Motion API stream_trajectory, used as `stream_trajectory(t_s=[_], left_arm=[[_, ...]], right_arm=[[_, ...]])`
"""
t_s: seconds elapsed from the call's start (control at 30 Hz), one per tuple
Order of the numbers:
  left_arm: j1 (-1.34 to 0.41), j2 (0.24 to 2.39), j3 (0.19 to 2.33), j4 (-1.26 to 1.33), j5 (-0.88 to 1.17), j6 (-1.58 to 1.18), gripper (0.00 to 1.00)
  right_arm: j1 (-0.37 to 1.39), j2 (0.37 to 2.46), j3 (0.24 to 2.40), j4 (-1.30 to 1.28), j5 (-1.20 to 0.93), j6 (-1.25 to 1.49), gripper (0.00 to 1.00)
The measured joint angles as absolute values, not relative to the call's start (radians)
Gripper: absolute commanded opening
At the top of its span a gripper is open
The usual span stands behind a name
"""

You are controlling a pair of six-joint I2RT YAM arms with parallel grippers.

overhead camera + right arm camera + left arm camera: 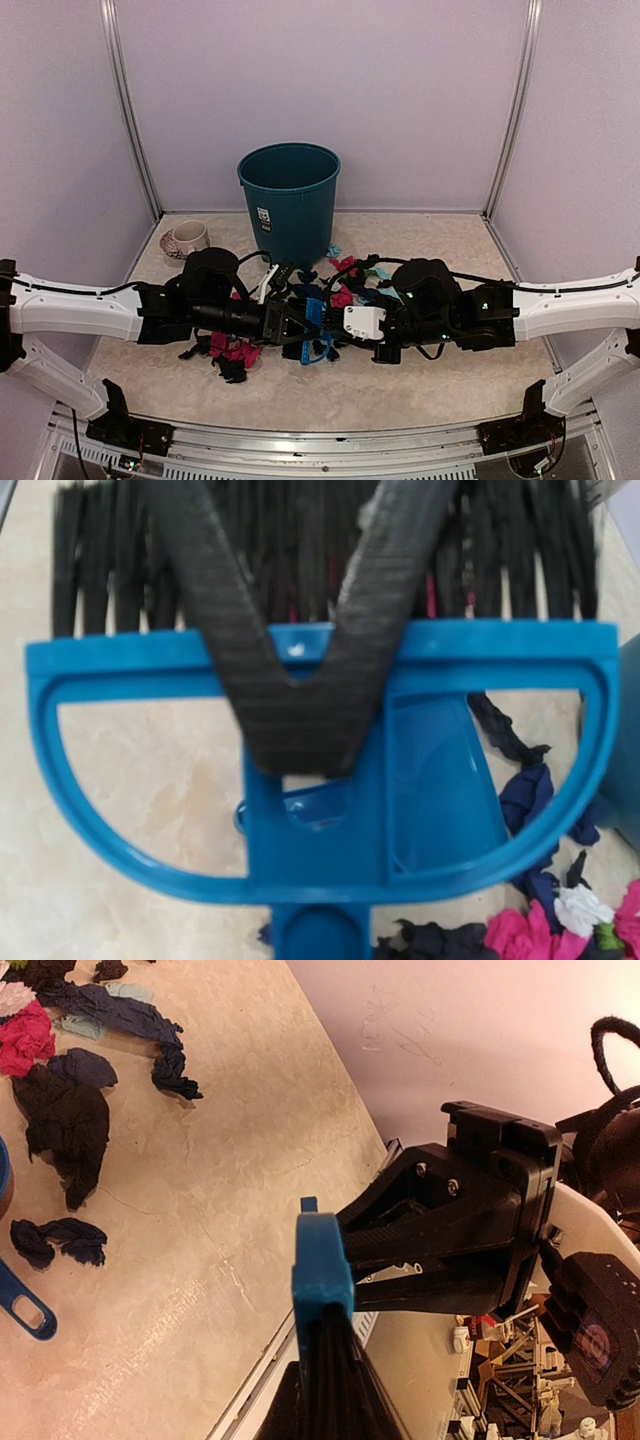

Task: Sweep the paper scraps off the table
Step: Pass from the right arm to the left

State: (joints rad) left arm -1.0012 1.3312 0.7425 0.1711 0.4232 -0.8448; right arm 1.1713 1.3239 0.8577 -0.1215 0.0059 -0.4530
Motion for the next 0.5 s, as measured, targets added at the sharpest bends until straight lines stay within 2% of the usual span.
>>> stream_trajectory(t_s=[0.03, 0.13, 0.27, 0.5], left_arm=[[-1.001, 1.332, 0.742, 0.173, 0.424, -0.847, 0.00], [-1.000, 1.333, 0.741, 0.178, 0.426, -0.853, 0.00], [-0.994, 1.334, 0.735, 0.196, 0.430, -0.864, 0.00], [-0.950, 1.333, 0.672, 0.264, 0.460, -0.902, 0.00]], right_arm=[[1.171, 1.324, 0.858, -0.121, 0.007, -0.452, 0.01], [1.171, 1.324, 0.858, -0.122, 0.009, -0.449, 0.27], [1.172, 1.324, 0.858, -0.123, 0.021, -0.424, 0.50], [1.171, 1.271, 0.830, -0.118, 0.069, -0.381, 0.72]])
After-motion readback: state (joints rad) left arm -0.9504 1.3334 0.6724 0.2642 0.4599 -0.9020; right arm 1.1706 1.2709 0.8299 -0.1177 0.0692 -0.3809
